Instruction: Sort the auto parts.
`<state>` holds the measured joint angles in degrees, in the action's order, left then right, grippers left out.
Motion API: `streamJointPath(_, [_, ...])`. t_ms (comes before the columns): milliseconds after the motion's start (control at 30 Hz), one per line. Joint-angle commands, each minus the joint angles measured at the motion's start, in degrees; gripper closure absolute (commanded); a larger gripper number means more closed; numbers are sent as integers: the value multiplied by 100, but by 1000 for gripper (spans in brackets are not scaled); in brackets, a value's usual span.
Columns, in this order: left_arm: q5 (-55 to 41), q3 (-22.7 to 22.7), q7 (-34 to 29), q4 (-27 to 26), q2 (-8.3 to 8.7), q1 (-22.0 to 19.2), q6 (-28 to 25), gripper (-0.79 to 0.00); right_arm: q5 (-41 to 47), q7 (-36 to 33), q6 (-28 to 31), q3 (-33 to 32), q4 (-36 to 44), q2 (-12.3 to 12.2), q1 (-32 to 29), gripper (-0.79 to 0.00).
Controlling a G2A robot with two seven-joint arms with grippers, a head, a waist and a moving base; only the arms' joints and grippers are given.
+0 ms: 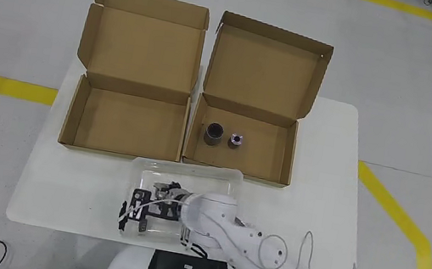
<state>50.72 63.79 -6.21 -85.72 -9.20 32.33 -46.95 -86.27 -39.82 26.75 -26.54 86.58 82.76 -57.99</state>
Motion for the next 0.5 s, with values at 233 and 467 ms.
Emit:
streamJointPath(233, [0,0,0,0,0,0,0,-785,-251,900,-179,-497,580,-226,-514,0])
streamJointPath(467, [0,0,0,0,0,0,0,-785,-448,1871,1,-900,893,-402,-804,0])
